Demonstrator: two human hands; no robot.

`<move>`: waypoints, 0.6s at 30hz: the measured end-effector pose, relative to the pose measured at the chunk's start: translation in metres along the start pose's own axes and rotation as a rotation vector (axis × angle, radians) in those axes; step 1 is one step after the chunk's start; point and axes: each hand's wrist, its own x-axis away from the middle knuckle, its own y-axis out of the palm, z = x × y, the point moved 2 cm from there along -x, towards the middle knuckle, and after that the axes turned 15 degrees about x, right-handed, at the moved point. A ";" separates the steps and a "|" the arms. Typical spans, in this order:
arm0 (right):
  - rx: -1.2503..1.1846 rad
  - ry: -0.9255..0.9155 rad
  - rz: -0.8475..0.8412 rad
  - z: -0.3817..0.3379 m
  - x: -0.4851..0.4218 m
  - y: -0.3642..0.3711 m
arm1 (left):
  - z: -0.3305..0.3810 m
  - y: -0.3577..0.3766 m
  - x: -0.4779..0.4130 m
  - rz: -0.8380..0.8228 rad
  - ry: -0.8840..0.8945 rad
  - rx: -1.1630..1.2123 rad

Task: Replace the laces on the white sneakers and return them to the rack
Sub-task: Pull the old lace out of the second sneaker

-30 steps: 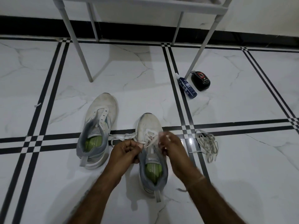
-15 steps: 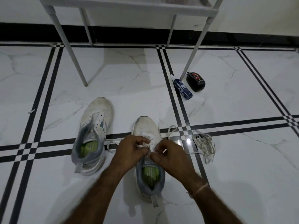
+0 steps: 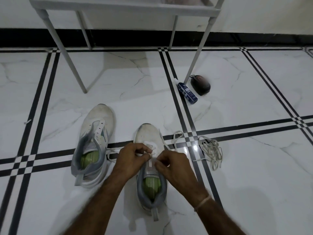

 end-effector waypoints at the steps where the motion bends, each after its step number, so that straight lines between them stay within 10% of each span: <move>1: 0.011 0.007 0.004 0.001 -0.002 -0.001 | 0.000 -0.001 0.000 -0.012 0.001 0.005; 15: 0.028 0.157 0.058 0.003 -0.006 0.007 | 0.039 0.012 0.005 -0.010 0.165 -0.763; 18: 0.011 0.173 0.057 0.006 -0.006 0.006 | 0.028 0.005 0.001 -0.041 0.076 -0.472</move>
